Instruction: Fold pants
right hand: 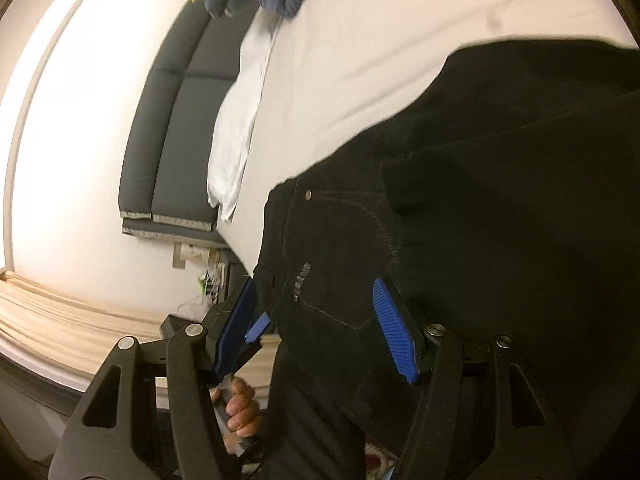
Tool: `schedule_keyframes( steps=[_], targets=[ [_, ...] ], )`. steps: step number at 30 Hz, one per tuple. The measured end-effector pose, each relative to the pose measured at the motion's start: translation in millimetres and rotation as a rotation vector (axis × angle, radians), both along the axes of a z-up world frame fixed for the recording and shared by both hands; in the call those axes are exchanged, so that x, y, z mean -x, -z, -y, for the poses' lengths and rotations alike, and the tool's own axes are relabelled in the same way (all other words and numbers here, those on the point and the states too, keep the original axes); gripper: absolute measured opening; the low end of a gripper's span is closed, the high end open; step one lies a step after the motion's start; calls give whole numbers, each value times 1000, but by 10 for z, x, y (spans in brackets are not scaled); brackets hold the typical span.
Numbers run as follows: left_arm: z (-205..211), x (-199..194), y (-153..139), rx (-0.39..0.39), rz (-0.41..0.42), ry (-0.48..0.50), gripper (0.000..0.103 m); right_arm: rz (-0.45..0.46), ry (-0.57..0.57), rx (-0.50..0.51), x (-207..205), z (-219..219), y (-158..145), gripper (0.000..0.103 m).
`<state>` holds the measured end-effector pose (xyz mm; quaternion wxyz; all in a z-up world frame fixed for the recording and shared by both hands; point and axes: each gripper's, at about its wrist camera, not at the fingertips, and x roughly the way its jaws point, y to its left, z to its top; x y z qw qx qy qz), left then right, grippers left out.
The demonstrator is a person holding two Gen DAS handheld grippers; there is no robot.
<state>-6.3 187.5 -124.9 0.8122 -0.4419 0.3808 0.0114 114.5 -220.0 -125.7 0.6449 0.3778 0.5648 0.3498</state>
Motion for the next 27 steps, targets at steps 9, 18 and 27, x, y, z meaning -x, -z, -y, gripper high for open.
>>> schedule_keyframes(
  steps=[9,18,27],
  targets=[
    [12,-89,239,113,-40,-28,83,-57,-48,60,-255,-214,189,61],
    [-93,-201,361,196,-65,-45,32,-127,-40,131,-260,-214,473,58],
    [41,-156,145,108,-25,-57,22,-117,-16,169,-205,-172,476,58]
  ],
)
